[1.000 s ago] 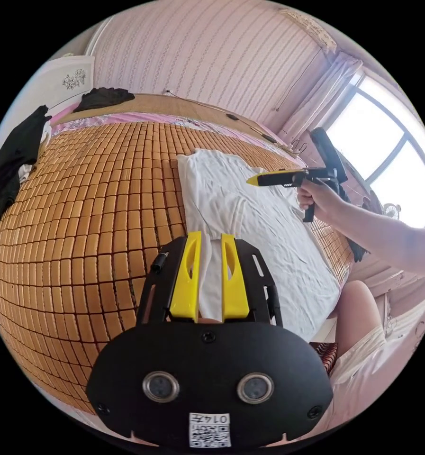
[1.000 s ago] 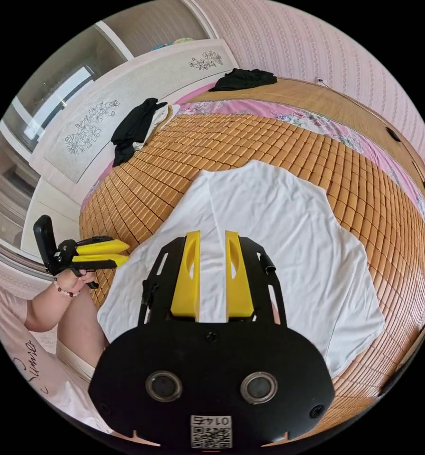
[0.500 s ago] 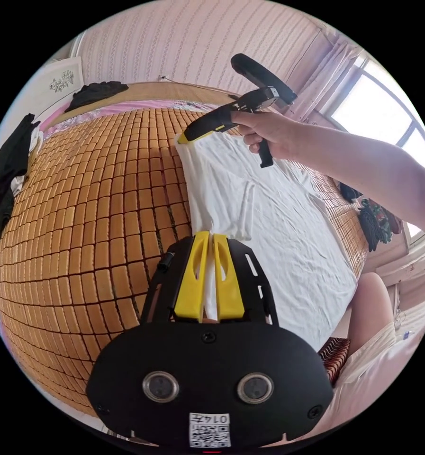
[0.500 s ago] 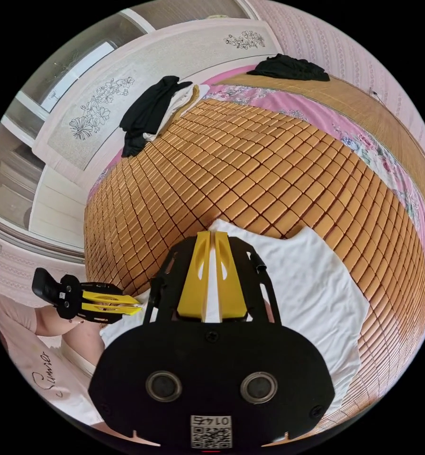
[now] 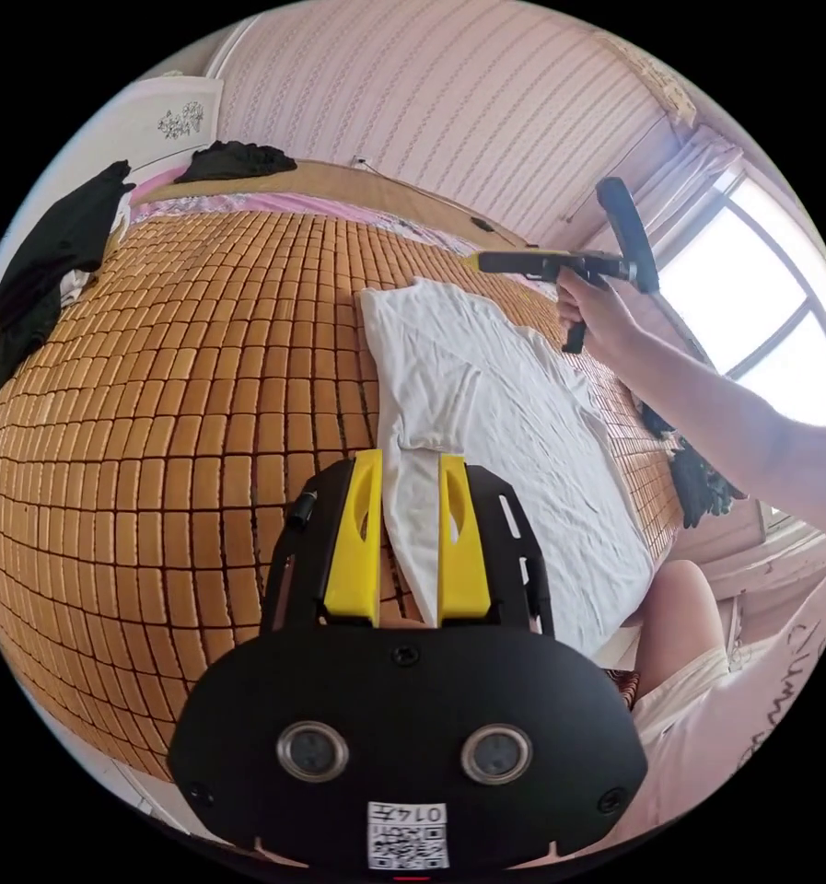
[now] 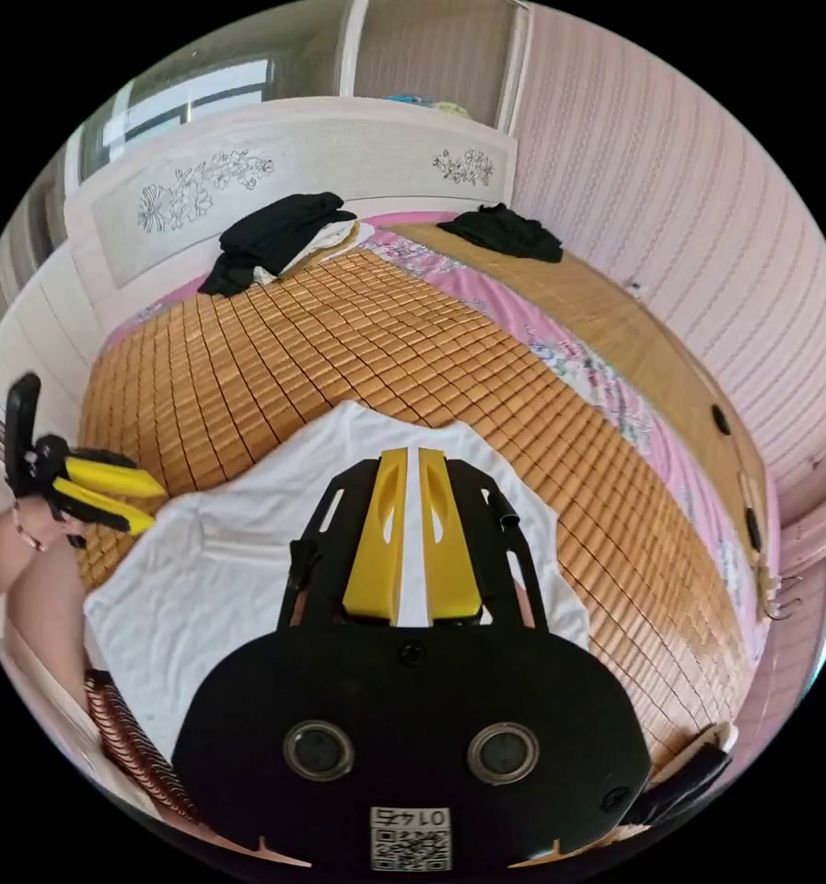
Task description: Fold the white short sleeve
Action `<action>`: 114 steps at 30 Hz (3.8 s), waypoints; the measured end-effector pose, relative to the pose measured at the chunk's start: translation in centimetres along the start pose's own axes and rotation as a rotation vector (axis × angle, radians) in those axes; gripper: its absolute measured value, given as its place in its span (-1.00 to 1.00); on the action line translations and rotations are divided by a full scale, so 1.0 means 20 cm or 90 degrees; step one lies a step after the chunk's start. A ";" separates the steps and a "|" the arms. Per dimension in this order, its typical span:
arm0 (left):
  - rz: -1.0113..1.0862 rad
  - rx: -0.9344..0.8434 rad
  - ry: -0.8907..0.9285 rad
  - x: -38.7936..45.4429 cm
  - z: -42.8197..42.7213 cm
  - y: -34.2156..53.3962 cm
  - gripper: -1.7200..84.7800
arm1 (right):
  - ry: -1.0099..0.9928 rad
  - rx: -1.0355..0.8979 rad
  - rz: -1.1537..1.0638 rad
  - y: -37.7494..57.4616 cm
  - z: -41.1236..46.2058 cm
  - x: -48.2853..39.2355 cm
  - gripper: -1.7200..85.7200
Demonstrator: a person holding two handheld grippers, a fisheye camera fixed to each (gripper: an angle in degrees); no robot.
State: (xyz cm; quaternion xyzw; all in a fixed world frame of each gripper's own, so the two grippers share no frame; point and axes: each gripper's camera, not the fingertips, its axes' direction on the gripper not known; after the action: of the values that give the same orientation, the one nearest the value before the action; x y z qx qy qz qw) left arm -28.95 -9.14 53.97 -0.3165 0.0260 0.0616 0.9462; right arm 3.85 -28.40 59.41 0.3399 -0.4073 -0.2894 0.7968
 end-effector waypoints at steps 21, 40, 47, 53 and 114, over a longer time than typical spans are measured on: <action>0.399 -0.104 0.098 1.60 1.06 -0.98 -0.73 | 0.010 -0.072 0.374 1.11 -0.77 0.62 -0.78; 0.486 -0.221 -0.052 2.26 1.88 -1.29 -0.95 | -0.087 -0.075 0.450 1.09 -1.03 0.85 -0.95; 0.387 -0.079 0.036 1.91 1.39 -1.38 -0.97 | -0.114 0.061 0.373 1.01 -1.37 0.76 -0.95; 0.256 -0.056 -0.019 1.38 1.13 -1.14 -0.85 | -0.159 0.018 0.271 0.99 -1.45 0.53 -0.94; 0.041 -0.140 0.124 0.36 1.14 -1.33 -0.95 | -0.225 -0.099 0.203 0.33 -0.90 0.59 -0.76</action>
State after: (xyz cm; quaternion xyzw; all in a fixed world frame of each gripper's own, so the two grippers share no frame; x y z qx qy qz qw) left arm -18.11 -15.77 87.34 -0.4219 0.1209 0.0630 0.8963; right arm 26.26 -27.57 62.02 0.1535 -0.5655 -0.2456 0.7722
